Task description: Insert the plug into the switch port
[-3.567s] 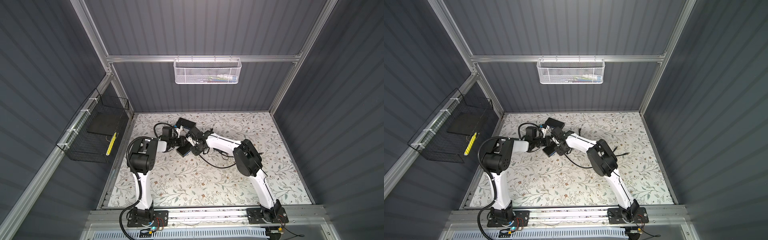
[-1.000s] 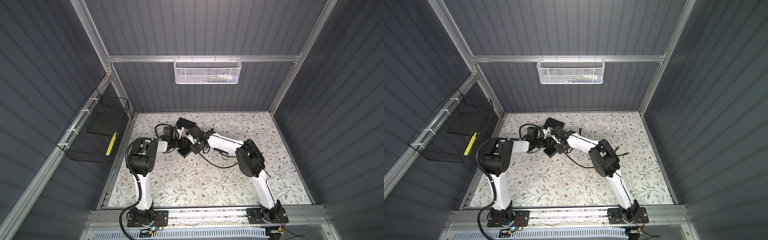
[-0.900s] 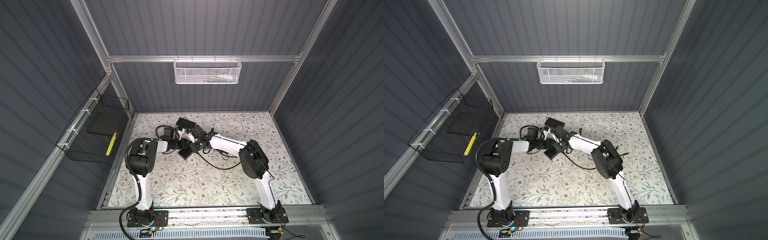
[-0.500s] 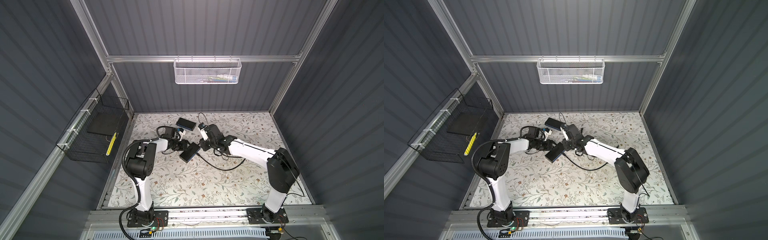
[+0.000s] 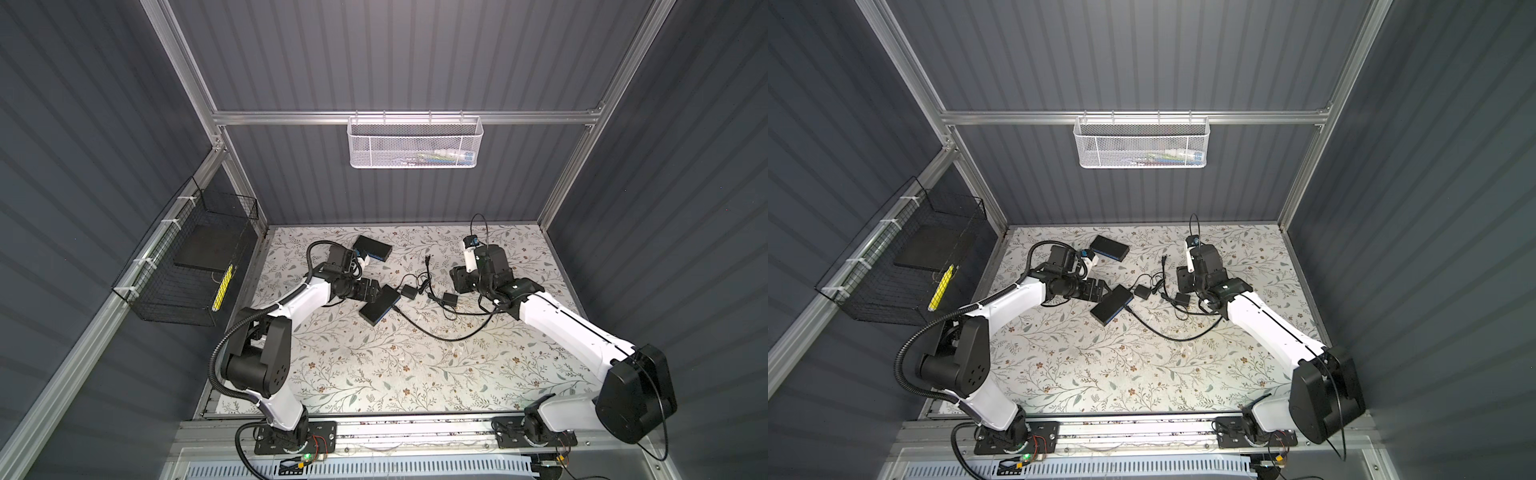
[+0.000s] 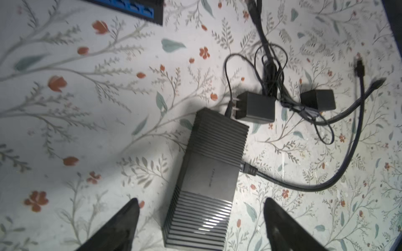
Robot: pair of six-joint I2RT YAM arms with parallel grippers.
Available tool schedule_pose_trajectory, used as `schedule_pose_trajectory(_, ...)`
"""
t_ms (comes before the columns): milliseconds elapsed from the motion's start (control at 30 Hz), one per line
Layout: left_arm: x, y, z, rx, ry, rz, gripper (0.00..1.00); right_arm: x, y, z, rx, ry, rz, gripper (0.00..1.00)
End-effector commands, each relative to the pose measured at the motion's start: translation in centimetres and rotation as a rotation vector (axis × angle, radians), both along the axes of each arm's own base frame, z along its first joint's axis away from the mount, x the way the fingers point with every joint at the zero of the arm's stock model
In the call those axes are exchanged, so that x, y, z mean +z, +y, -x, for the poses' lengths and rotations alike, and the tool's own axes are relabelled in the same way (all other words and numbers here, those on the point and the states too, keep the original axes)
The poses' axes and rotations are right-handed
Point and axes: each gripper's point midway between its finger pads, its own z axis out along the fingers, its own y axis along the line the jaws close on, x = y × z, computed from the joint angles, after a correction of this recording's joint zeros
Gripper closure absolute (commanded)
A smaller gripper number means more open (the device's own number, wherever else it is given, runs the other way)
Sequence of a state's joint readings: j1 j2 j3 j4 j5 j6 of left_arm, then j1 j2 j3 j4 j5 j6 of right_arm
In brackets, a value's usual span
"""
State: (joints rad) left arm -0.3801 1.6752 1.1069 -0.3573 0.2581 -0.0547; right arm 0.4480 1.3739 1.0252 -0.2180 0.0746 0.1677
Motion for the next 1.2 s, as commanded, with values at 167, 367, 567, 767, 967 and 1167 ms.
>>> schedule_pose_trajectory(167, -2.5, 1.6, 1.1, -0.110, -0.001, -0.242, 0.00, -1.3, 0.8, 1.8, 0.088, 0.047, -0.030, 0.41)
schedule_pose_trajectory(367, -3.7, 0.6, -0.5, -0.203, 0.006, -0.310, 0.00, -2.5, 1.0, 2.5, 0.098, 0.064, -0.063, 0.38)
schedule_pose_trajectory(567, -4.5, -1.1, -0.4, -0.291, 0.043, -0.297, 0.00, -3.4, 0.9, 2.9, 0.101, 0.077, -0.055, 0.37)
schedule_pose_trajectory(767, -5.4, -1.9, 0.2, -0.342, 0.070, -0.290, 0.00, -3.7, 0.7, 2.9, 0.099, 0.082, -0.047, 0.36)
schedule_pose_trajectory(967, -6.6, -2.2, 1.0, -0.380, 0.099, -0.327, 0.02, -4.2, 0.4, 3.1, 0.094, 0.091, -0.032, 0.35)
schedule_pose_trajectory(1167, -8.3, -1.5, 1.2, -0.403, 0.119, -0.391, 0.04, -3.2, -0.2, 3.2, 0.079, 0.071, -0.020, 0.35)
